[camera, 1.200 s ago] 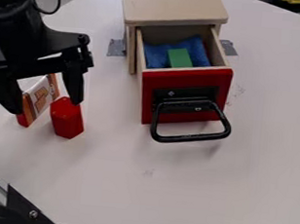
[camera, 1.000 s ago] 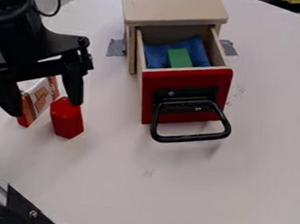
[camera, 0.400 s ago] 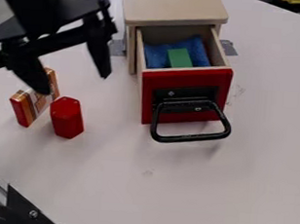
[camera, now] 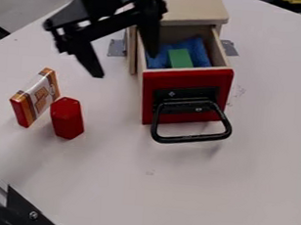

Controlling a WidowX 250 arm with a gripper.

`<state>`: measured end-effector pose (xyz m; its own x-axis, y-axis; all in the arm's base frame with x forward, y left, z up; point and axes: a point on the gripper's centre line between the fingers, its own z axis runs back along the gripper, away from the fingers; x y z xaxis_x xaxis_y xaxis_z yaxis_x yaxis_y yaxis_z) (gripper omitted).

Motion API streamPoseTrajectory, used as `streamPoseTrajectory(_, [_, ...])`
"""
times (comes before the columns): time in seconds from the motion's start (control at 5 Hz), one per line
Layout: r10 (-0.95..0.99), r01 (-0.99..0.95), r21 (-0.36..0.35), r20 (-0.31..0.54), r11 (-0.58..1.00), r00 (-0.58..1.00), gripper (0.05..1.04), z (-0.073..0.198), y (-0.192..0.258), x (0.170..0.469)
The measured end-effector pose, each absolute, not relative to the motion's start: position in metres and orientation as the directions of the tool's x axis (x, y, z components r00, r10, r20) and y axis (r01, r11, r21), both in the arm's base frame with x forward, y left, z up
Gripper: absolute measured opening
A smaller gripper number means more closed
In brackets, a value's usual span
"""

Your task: Take out the green object from the drawer and put it on the table under the red object

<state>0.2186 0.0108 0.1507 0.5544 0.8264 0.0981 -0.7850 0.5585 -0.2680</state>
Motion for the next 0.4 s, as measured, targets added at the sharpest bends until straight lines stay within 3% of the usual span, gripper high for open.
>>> streamPoseTrajectory(0.4, [0.847,-0.820,-0.214,0.088,0.531,0.525,1.000,0.117,-0.002,0.273])
